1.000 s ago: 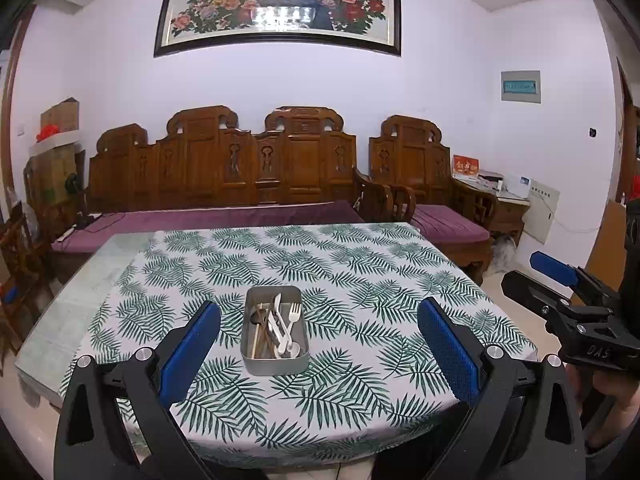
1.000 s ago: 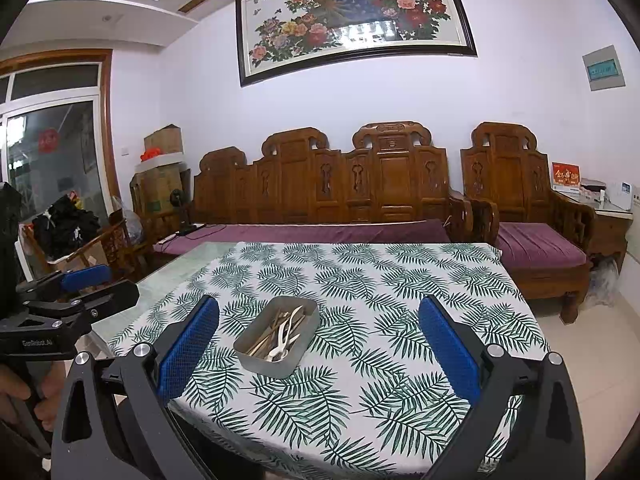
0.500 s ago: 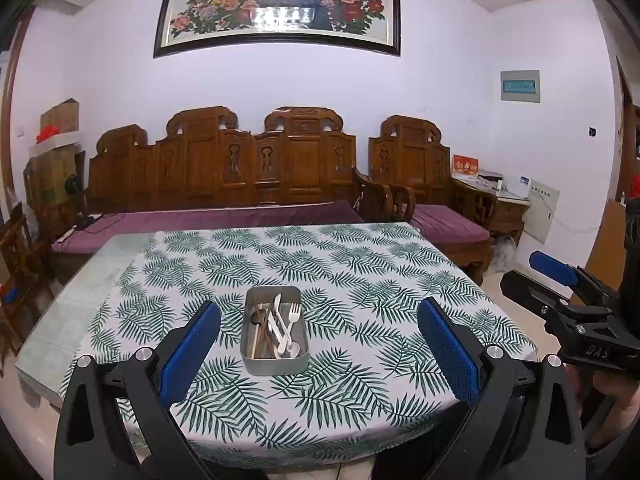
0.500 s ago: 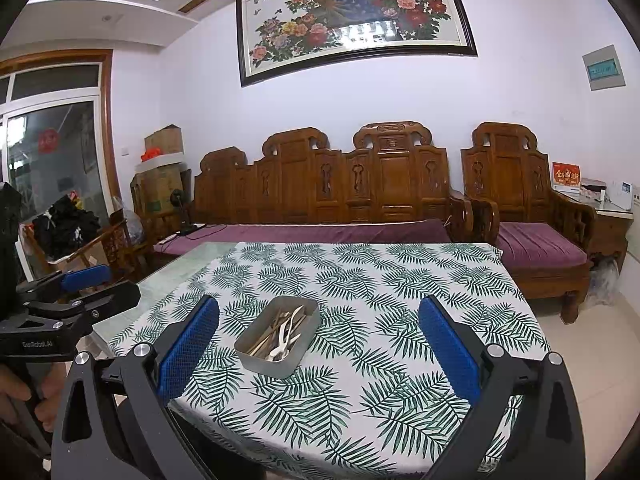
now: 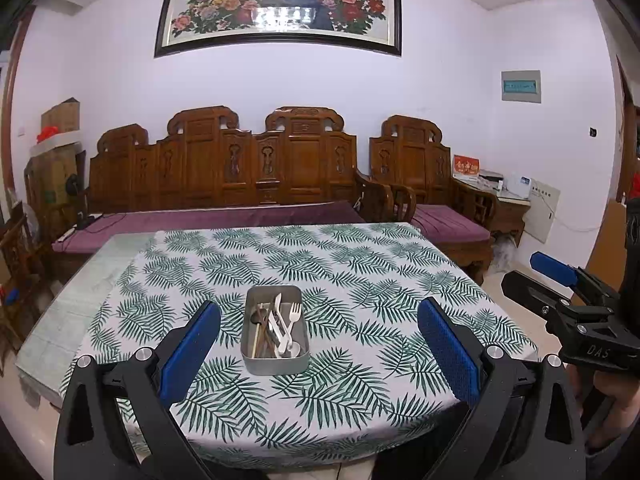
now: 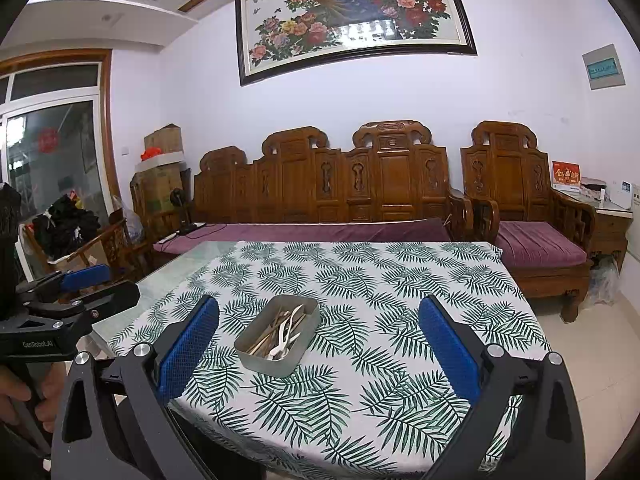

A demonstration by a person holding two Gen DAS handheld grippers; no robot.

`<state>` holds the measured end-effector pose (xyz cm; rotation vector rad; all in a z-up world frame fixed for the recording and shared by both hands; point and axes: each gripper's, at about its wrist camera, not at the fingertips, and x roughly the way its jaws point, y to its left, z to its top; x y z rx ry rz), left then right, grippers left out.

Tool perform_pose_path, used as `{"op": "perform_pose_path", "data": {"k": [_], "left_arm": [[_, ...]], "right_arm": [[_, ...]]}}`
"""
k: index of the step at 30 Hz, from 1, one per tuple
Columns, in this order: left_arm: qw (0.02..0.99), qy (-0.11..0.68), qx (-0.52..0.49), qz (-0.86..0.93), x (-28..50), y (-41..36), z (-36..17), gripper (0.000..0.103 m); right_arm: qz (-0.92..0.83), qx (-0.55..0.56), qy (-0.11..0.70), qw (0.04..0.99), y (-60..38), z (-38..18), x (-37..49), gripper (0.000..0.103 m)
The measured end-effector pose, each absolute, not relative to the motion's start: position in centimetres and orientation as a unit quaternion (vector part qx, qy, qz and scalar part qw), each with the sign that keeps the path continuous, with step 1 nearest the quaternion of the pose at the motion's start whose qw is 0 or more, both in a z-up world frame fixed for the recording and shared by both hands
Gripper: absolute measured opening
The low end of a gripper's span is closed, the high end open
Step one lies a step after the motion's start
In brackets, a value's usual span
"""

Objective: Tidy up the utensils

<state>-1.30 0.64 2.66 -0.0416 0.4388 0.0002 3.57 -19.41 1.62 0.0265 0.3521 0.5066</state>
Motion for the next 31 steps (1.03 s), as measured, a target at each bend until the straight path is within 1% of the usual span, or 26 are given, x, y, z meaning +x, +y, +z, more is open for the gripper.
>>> {"op": "perform_pose_path", "data": {"k": [31], "left_arm": [[0.977,0.213,-0.022,-0.005,-1.24,0.96,2.53,0.095]], "right_arm": [[0.249,0.014,0.174,0.953,-19.25,1.41,3.57,0.1]]}}
